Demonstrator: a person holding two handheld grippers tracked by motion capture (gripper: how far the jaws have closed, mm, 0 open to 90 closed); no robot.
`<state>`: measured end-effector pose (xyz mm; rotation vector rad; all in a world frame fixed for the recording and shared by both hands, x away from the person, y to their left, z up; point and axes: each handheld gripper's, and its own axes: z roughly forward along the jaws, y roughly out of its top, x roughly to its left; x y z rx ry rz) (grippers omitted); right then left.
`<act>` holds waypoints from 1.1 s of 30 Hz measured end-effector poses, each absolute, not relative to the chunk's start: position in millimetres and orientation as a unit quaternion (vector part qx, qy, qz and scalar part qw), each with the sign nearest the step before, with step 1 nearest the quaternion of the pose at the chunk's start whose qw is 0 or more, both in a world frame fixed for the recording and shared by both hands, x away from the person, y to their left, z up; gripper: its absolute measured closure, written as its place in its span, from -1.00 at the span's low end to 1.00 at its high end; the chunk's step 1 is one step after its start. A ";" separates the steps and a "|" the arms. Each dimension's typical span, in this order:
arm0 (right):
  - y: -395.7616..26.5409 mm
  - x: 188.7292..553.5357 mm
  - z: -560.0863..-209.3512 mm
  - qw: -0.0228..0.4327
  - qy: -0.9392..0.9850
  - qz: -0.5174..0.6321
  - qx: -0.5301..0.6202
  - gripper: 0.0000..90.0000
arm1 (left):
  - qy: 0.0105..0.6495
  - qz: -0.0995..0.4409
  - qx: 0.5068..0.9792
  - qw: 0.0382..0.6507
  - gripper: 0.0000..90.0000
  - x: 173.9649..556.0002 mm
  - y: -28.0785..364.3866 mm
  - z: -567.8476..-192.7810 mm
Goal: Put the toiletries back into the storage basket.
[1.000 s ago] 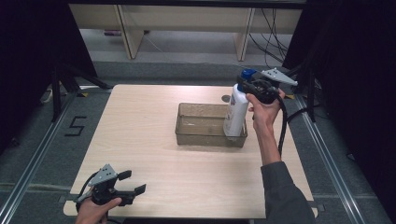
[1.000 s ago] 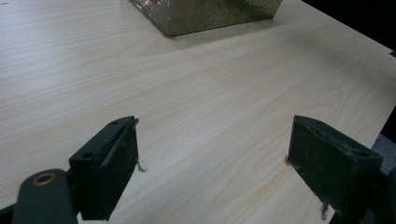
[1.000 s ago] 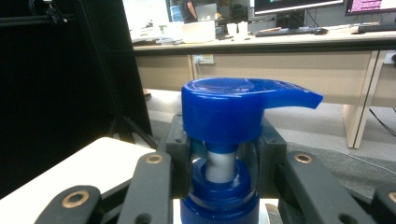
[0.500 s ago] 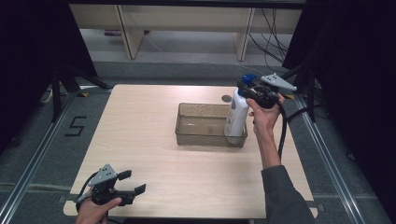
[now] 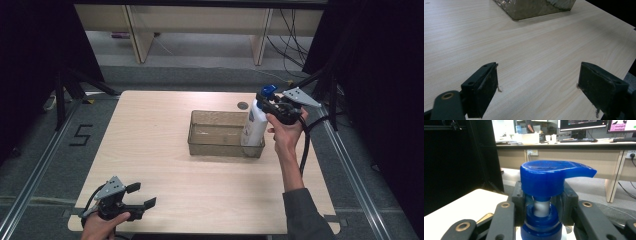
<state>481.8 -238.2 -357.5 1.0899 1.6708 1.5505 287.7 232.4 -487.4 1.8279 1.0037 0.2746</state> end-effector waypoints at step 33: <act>-236.2 460.3 -363.6 0.281 0.602 0.597 0.449 -0.44 | 0.423 0.113 0.748 0.500 -0.65 289.5 234.2 -489.2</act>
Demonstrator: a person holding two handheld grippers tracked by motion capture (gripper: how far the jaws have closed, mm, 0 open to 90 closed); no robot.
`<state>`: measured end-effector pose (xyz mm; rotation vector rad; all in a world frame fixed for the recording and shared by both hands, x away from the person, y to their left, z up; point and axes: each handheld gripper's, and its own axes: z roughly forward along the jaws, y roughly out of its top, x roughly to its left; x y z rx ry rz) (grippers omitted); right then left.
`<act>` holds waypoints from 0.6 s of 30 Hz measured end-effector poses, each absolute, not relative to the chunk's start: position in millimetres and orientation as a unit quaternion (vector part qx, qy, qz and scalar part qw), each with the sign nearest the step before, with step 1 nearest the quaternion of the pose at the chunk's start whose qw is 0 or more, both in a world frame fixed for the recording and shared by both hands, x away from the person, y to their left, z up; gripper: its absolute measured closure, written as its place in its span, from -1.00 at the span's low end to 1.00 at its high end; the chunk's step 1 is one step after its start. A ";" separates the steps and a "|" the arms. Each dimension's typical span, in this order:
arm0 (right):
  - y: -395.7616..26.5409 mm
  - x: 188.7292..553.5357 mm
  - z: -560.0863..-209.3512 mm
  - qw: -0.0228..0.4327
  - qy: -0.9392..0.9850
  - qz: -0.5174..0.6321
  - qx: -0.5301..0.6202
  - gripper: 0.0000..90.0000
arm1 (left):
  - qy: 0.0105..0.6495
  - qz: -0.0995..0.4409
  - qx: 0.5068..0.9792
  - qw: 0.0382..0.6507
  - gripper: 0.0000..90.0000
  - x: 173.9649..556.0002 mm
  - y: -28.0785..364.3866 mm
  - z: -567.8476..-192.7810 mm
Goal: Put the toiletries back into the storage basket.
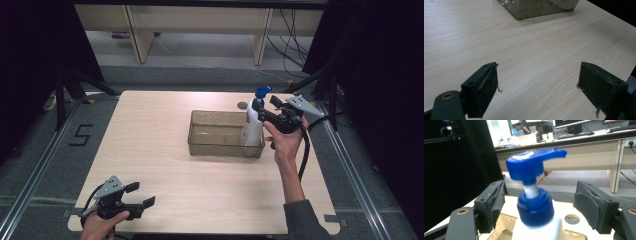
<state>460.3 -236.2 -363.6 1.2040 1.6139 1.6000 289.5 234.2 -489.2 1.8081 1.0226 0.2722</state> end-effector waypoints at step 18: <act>-247.8 447.0 -371.8 0.268 0.592 0.608 0.456 -0.44 | 0.411 0.110 0.755 0.499 -0.65 289.1 234.4 -488.6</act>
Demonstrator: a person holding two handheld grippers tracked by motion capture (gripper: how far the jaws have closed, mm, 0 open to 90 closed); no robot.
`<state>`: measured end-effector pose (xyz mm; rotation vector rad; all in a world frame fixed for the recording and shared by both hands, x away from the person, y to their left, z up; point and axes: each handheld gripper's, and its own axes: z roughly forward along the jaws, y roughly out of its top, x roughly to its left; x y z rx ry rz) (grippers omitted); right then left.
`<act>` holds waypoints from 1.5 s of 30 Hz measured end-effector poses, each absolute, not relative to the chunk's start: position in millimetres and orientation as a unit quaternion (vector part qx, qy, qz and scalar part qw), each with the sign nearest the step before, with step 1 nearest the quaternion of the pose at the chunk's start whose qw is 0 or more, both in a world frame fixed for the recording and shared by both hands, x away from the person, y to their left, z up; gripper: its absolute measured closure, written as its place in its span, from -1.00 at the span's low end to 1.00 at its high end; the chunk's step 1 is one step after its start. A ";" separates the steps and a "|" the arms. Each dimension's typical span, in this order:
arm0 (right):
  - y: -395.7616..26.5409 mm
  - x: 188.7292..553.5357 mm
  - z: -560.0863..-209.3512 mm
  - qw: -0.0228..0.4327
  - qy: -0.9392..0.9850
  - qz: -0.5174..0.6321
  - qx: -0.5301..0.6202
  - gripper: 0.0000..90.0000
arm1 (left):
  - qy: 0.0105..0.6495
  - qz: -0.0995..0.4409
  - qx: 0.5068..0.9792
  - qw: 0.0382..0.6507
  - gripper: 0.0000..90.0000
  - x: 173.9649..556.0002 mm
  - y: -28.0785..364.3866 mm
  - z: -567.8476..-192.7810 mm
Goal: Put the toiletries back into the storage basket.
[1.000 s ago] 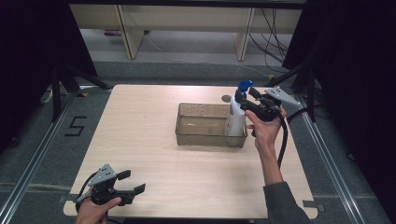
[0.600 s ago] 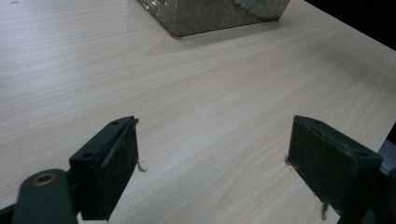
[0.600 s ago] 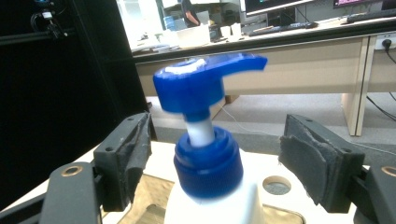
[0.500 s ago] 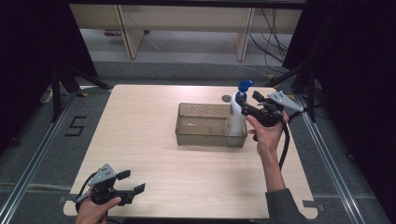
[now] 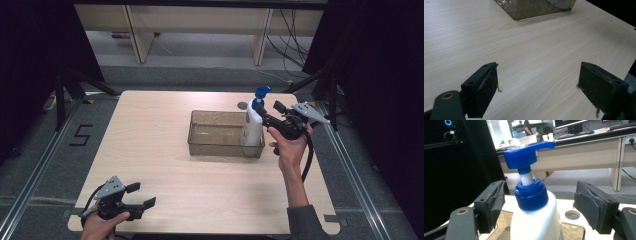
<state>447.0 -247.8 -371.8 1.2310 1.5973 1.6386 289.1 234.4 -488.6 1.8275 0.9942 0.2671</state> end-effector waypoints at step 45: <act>-239.9 423.6 -369.7 0.251 0.616 0.592 0.456 -0.47 | 0.415 0.111 0.753 0.499 -0.65 287.8 232.8 -487.2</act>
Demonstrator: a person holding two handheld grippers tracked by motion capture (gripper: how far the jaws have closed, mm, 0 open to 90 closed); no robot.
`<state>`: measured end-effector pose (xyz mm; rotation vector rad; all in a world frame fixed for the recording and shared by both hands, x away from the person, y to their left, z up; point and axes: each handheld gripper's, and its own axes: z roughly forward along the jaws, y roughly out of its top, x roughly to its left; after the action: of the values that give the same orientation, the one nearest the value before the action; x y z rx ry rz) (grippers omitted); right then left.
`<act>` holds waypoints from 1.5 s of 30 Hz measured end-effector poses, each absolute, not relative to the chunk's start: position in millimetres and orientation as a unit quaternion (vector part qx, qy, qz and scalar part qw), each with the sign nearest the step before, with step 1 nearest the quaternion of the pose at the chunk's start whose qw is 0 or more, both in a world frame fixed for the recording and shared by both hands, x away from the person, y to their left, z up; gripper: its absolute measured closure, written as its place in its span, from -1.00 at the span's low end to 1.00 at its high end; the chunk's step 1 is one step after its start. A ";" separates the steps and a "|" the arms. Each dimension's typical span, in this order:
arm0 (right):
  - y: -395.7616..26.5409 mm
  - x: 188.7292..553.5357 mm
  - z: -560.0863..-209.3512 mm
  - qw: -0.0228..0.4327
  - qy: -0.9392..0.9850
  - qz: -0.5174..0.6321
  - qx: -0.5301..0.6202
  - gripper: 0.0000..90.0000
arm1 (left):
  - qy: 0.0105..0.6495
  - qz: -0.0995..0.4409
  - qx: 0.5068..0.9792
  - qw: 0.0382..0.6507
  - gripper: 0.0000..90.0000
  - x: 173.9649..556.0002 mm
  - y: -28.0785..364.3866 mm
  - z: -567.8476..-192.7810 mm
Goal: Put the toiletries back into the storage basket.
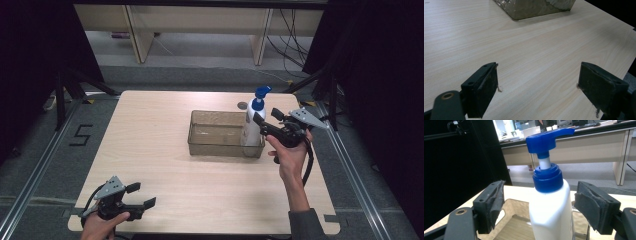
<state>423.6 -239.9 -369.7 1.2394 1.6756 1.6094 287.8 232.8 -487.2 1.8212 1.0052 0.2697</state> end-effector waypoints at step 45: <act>-226.8 403.1 -374.1 0.252 0.634 0.572 0.455 -0.51 | 0.417 0.113 0.750 0.501 -0.65 288.2 234.6 -487.4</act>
<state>403.1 -226.8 -374.1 1.2384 1.7238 1.5558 288.2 234.6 -487.4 1.8116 1.0085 0.2737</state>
